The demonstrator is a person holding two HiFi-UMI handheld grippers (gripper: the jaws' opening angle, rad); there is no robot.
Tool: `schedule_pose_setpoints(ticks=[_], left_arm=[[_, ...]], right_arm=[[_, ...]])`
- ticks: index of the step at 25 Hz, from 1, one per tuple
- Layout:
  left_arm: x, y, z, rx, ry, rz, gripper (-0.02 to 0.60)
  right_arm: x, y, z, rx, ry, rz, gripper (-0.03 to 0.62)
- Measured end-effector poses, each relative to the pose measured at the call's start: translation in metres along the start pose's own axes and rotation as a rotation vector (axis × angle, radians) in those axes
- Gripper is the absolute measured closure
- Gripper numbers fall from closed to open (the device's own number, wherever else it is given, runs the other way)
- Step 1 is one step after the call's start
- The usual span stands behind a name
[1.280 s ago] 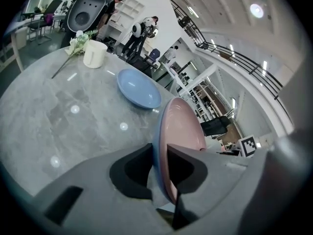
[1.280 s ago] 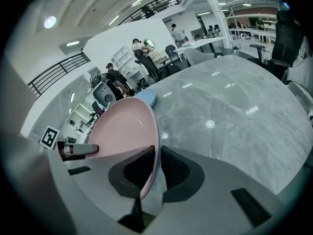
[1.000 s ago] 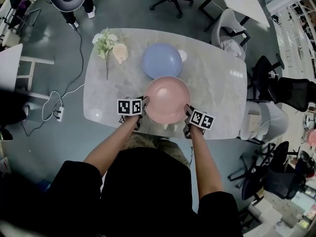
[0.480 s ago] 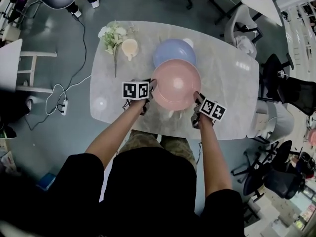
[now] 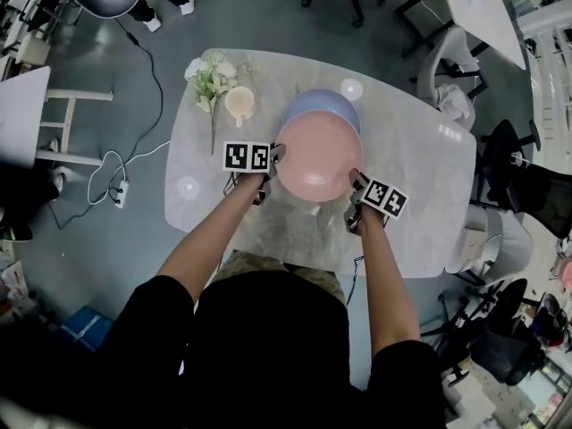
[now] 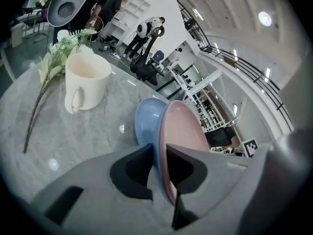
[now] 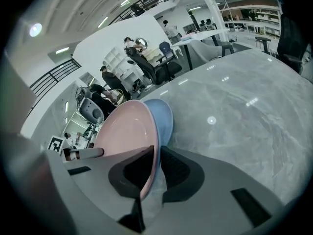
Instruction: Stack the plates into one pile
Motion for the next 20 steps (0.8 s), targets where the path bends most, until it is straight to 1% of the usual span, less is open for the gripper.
schedule_pose_setpoints(ticks=[4, 10, 14, 17, 20], left_arm=[[0.010, -0.014, 0.010, 0.014, 0.004, 0.035, 0.514], [0.019, -0.043, 0.030, 0.045, -0.022, 0.075, 0.512], [0.023, -0.055, 0.039, 0.051, -0.018, 0.103, 0.507], [0.025, -0.061, 0.045, 0.053, -0.042, 0.120, 0.505], [0.024, -0.065, 0.049, 0.062, -0.077, 0.132, 0.502]], right_arm=[[-0.003, -0.023, 0.014, 0.023, 0.044, -0.008, 0.549], [-0.015, -0.051, 0.041, 0.056, 0.035, 0.018, 0.549], [-0.016, -0.065, 0.058, 0.075, 0.034, 0.027, 0.549], [-0.016, -0.073, 0.066, 0.087, 0.080, 0.016, 0.549], [-0.017, -0.077, 0.068, 0.068, 0.110, -0.003, 0.549]])
Point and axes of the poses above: the fingertips, and each gripper's own axes: y backward along the fingers, x to its left, z out of its top, the point moved 8 cm from there along y, backward along the fingers, and after that the axes turned 4 degrees about -y, right-handed, at the moved point
